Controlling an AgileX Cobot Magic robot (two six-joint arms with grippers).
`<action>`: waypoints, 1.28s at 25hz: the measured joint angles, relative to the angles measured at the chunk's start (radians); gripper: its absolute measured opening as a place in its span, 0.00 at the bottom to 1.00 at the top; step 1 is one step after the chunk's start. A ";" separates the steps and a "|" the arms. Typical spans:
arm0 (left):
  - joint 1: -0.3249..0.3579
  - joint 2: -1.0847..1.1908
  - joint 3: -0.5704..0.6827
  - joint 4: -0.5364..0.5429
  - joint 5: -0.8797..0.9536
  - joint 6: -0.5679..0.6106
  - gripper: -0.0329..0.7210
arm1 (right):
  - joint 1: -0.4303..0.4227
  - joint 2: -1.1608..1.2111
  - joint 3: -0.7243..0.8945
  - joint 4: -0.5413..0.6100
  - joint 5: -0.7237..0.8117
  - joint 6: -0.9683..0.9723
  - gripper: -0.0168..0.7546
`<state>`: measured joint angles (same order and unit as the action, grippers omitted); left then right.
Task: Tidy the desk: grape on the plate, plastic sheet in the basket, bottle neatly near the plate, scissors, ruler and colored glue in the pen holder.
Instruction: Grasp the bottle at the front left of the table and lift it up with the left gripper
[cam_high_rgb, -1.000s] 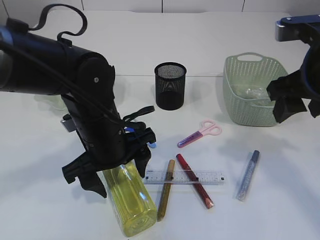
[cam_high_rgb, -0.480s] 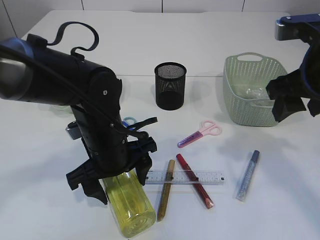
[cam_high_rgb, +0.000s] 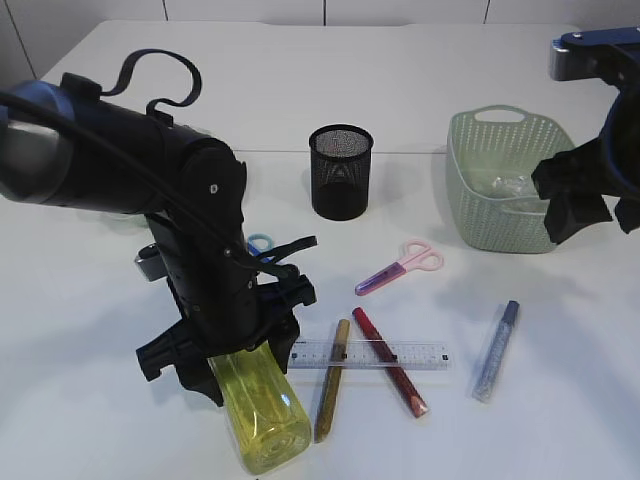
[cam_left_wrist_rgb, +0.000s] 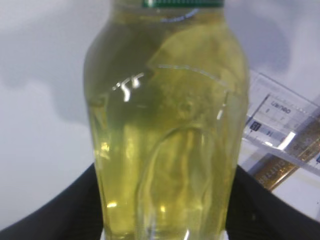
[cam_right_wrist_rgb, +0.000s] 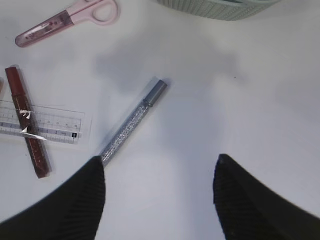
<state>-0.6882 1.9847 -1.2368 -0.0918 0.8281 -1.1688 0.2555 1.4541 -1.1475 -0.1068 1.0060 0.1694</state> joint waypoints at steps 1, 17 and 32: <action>0.000 0.000 0.000 0.000 0.000 0.000 0.66 | 0.000 0.000 0.000 0.000 -0.002 0.000 0.71; 0.000 0.000 -0.008 0.178 -0.004 0.002 0.56 | 0.000 0.000 0.000 0.000 -0.052 0.000 0.71; 0.000 0.000 -0.011 0.278 0.024 0.368 0.55 | 0.000 0.000 0.000 -0.008 -0.070 0.000 0.71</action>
<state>-0.6882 1.9847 -1.2476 0.1866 0.8518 -0.8009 0.2555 1.4541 -1.1475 -0.1149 0.9357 0.1694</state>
